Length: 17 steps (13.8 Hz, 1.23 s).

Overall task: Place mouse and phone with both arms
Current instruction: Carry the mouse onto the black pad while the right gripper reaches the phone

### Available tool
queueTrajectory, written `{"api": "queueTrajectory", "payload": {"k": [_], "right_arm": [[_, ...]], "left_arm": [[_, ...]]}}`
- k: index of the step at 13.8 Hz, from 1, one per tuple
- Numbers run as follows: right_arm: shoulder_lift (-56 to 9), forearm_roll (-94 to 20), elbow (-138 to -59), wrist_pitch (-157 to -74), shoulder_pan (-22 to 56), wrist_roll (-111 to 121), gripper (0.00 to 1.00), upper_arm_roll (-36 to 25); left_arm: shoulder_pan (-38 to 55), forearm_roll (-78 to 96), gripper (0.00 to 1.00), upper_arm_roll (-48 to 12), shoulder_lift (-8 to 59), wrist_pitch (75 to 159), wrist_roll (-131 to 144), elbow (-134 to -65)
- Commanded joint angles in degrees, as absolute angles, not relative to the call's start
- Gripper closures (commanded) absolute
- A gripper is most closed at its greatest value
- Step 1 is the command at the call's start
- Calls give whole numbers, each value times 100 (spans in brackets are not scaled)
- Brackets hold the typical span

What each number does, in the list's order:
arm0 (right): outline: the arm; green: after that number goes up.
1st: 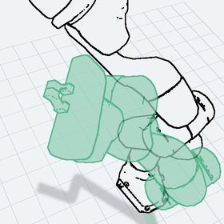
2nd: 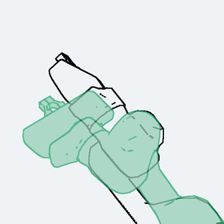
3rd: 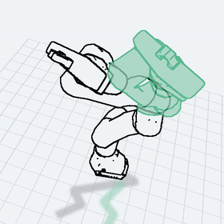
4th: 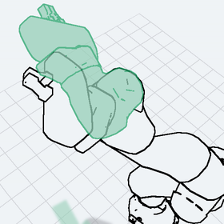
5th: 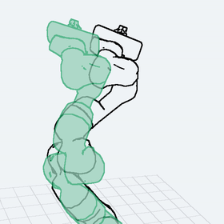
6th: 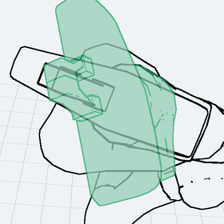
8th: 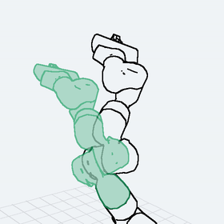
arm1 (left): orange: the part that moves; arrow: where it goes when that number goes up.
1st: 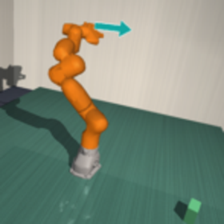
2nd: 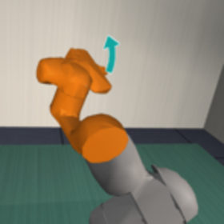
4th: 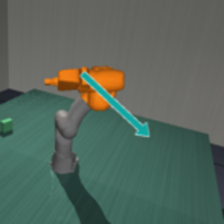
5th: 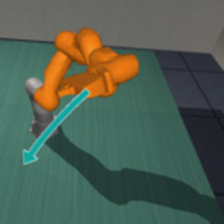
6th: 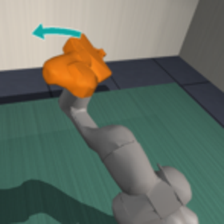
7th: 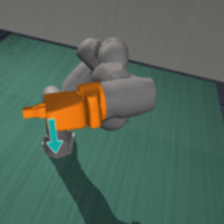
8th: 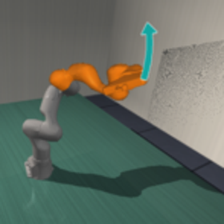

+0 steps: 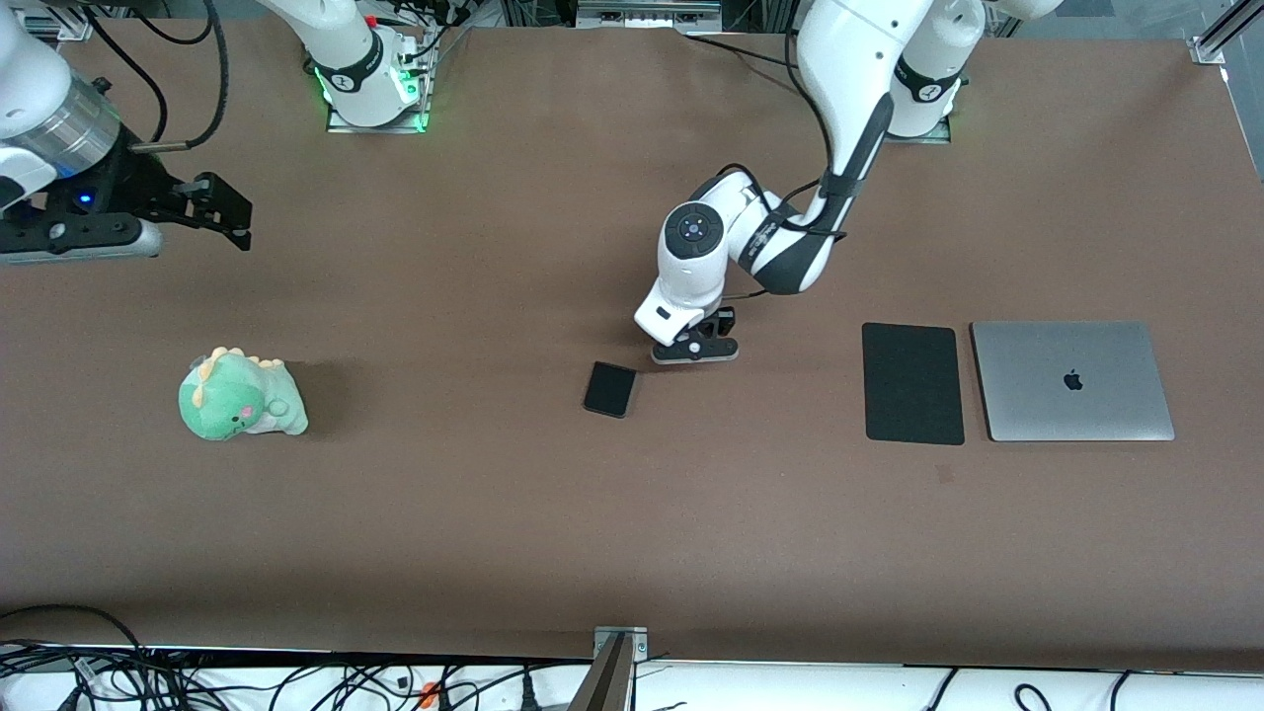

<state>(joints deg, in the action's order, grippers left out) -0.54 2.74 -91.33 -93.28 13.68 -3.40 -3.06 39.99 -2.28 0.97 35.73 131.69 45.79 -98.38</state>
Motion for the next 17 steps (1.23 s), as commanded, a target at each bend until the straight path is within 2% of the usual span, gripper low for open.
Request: {"api": "queueTrajectory", "payload": {"k": [1,2,3,5,7,8,12,14,15,16,17], "right_arm": [[-44,325,-9079,-9255,1380,-290,0,-176],[-114,282,-9088,-9220,1371,-264,0,-184],[-106,281,-9157,-9220,1380,-168,0,-185],[-254,220,-9193,-9228,1607,-175,0,-123],[-631,-252,-9211,-9342,1652,-533,0,-123],[-824,-455,-9211,-9465,1678,-815,0,-114],[-1598,-518,-9220,-10237,2257,-1921,0,-105],[-2002,-510,-9202,-10746,2600,-2642,0,-105],[-2213,-510,-9193,-11036,2758,-2994,0,-105],[-2424,-518,-9185,-11309,2916,-3362,0,-105],[-2643,-519,-9167,-11616,3066,-3723,0,-105]], "left_arm": [[3316,-360,69,88,2972,11949,3608,-9599],[2983,-360,68,88,2875,11640,3012,-9563],[2605,-360,60,88,2804,11471,2406,-9606],[1753,-360,63,88,2804,11321,1140,-9694],[1206,-369,57,88,2856,11399,459,-9843],[943,-369,57,88,2891,11547,344,-9983],[554,-369,55,88,2883,13400,-325,-11213],[536,-369,50,88,2918,13867,-325,-11478],[510,-360,36,79,2979,13965,-325,-11496],[510,-360,8,88,2979,13966,-334,-11496],[510,-360,0,88,2927,13922,-351,-11470]]}}
